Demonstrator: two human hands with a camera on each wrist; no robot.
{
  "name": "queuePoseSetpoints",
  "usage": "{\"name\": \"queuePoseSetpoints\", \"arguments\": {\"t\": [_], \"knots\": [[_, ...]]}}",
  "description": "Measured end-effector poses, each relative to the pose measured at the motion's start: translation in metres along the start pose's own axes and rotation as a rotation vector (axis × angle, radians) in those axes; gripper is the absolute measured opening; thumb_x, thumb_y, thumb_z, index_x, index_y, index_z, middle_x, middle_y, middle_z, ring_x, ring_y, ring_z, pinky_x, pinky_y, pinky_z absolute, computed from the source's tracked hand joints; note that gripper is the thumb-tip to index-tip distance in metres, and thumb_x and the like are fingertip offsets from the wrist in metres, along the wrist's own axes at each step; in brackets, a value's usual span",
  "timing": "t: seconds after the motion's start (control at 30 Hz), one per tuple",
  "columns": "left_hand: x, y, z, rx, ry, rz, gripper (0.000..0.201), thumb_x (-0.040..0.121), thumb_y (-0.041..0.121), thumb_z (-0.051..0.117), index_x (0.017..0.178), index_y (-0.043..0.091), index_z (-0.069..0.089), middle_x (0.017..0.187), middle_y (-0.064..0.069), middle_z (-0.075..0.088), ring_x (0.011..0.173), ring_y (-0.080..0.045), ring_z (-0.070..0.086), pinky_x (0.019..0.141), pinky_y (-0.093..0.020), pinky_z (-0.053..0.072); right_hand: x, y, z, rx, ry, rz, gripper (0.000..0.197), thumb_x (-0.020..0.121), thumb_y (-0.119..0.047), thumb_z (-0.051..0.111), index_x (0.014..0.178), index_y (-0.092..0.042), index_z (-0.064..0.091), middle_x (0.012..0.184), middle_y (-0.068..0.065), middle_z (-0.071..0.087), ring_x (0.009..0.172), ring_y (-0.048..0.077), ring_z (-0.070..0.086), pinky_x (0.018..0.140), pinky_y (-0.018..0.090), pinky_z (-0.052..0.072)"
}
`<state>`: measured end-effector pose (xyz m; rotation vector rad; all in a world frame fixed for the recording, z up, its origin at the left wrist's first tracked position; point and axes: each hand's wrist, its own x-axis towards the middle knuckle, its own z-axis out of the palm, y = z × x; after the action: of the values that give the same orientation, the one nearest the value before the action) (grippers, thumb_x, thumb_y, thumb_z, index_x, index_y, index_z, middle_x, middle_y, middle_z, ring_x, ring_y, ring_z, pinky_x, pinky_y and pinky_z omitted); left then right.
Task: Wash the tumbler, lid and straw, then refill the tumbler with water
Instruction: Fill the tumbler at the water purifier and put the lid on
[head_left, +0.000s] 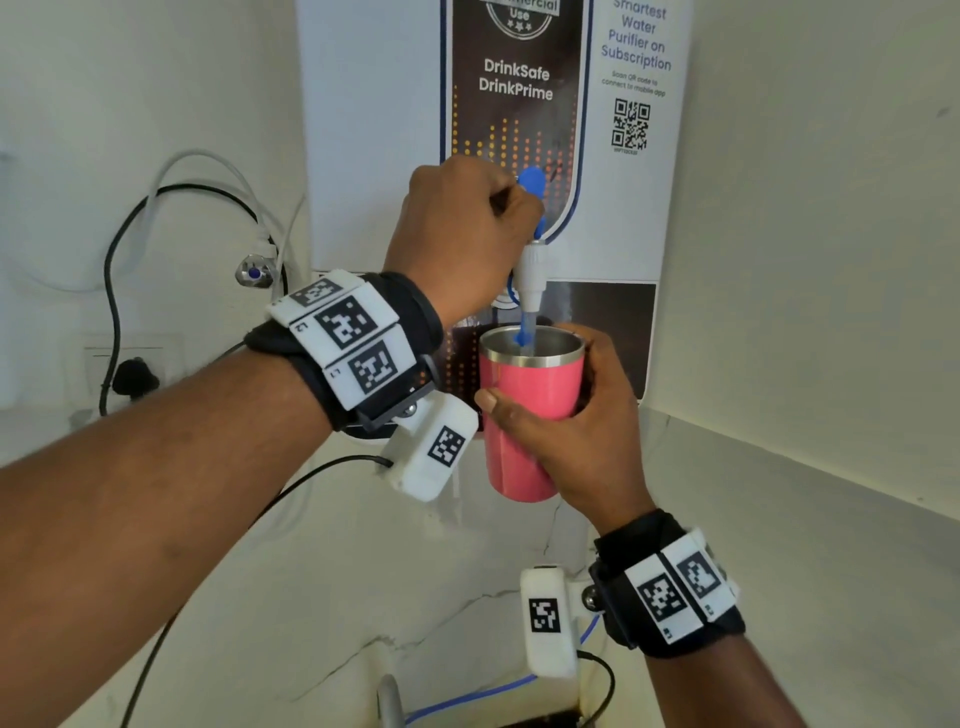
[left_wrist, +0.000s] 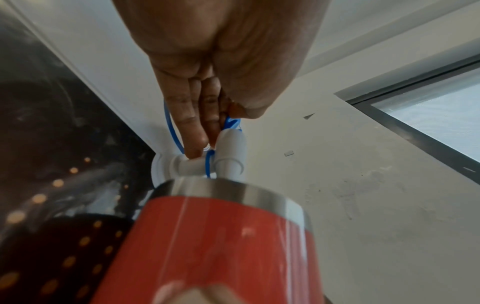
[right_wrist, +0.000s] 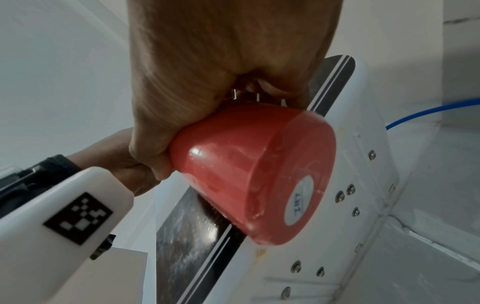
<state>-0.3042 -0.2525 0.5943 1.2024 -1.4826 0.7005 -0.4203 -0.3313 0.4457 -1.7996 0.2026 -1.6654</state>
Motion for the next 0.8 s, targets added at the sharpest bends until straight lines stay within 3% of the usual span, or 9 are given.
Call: {"name": "queuePoseSetpoints", "arguments": {"t": [0.47, 0.63, 0.8], "knots": [[-0.0017, 0.0022, -0.0023, 0.010, 0.002, 0.016, 0.036, 0.094, 0.028, 0.052, 0.069, 0.005, 0.065, 0.062, -0.008, 0.061, 0.062, -0.025, 0.068, 0.063, -0.044, 0.060, -0.0032, 0.0021, 0.0016, 0.008, 0.014, -0.014, 0.077, 0.068, -0.031, 0.100, 0.130, -0.029, 0.055, 0.121, -0.010, 0.068, 0.105, 0.017, 0.072, 0.077, 0.043, 0.067], [-0.0022, 0.0014, -0.0032, 0.014, -0.003, 0.021, 0.031, 0.098, 0.022, 0.056, 0.075, 0.006, 0.069, 0.070, -0.004, 0.068, 0.063, -0.017, 0.068, 0.065, -0.038, 0.056, -0.0056, 0.0047, 0.0017, 0.018, 0.017, -0.010, 0.079, 0.069, -0.034, 0.100, 0.133, -0.032, 0.054, 0.124, -0.012, 0.066, 0.107, 0.018, 0.072, 0.077, 0.043, 0.067], [-0.0023, 0.0001, -0.0023, 0.015, 0.002, 0.023, 0.030, 0.098, 0.021, 0.056, 0.075, 0.007, 0.069, 0.071, -0.003, 0.069, 0.065, -0.015, 0.068, 0.065, -0.036, 0.056, -0.0085, 0.0059, 0.0018, 0.018, 0.026, -0.025, 0.080, 0.067, -0.036, 0.099, 0.132, -0.030, 0.054, 0.124, -0.012, 0.066, 0.107, 0.014, 0.071, 0.077, 0.035, 0.066]]}}
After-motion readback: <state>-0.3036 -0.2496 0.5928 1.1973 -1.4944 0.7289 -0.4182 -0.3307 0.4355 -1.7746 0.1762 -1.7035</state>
